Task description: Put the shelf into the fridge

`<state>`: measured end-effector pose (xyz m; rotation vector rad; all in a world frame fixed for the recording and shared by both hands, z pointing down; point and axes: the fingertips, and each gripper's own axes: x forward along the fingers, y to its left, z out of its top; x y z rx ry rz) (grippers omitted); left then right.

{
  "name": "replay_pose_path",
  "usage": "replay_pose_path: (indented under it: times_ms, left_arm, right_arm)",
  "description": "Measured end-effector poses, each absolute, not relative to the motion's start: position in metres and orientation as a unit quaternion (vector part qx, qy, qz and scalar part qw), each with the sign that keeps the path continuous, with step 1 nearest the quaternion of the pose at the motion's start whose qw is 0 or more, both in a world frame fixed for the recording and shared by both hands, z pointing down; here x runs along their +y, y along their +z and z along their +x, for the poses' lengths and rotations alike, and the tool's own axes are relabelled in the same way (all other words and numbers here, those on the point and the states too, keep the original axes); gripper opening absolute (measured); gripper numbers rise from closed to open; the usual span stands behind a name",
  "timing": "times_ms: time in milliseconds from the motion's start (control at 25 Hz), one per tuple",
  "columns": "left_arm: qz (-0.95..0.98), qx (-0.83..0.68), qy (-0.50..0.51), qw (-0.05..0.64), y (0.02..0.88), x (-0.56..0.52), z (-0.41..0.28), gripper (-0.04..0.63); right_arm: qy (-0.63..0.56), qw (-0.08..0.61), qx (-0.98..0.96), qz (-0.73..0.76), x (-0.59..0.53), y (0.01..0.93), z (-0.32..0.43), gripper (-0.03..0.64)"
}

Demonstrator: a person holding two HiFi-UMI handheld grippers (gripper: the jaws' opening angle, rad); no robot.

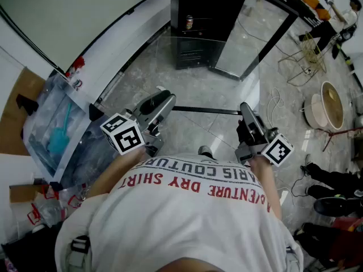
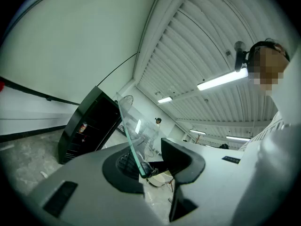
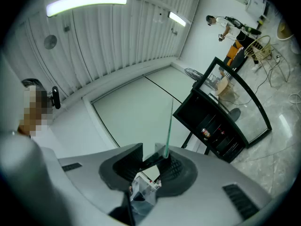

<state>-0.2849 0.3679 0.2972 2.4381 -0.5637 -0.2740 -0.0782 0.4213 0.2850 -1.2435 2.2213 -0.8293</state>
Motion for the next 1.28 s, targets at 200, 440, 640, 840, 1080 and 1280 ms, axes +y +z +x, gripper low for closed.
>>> replay_pose_path:
  times_ms: [200, 440, 640, 840, 1080, 1280]
  left_arm:
    - [0.923, -0.209, -0.104, 0.305, 0.298, 0.365, -0.283, 0.137]
    - [0.923, -0.212, -0.097, 0.305, 0.305, 0.357, -0.277, 0.137]
    - [0.923, -0.216, -0.096, 0.303, 0.308, 0.339, -0.262, 0.137]
    - [0.922, -0.226, -0.090, 0.300, 0.313, 0.312, -0.240, 0.138]
    - [0.911, -0.247, -0.084, 0.319, 0.323, 0.266, -0.209, 0.140]
    - [0.904, -0.264, -0.080, 0.326, 0.326, 0.228, -0.176, 0.141]
  right_arm:
    - [-0.301, 0.235, 0.803, -0.457, 0.420, 0.287, -0.076, 0.087]
    - [-0.301, 0.232, 0.804, -0.458, 0.413, 0.294, -0.071, 0.087]
    - [-0.305, 0.239, 0.803, -0.454, 0.393, 0.301, -0.055, 0.087]
    - [-0.315, 0.238, 0.804, -0.445, 0.361, 0.309, -0.032, 0.087]
    - [-0.333, 0.229, 0.807, -0.431, 0.307, 0.317, 0.000, 0.087]
    - [-0.345, 0.220, 0.809, -0.423, 0.264, 0.321, 0.035, 0.087]
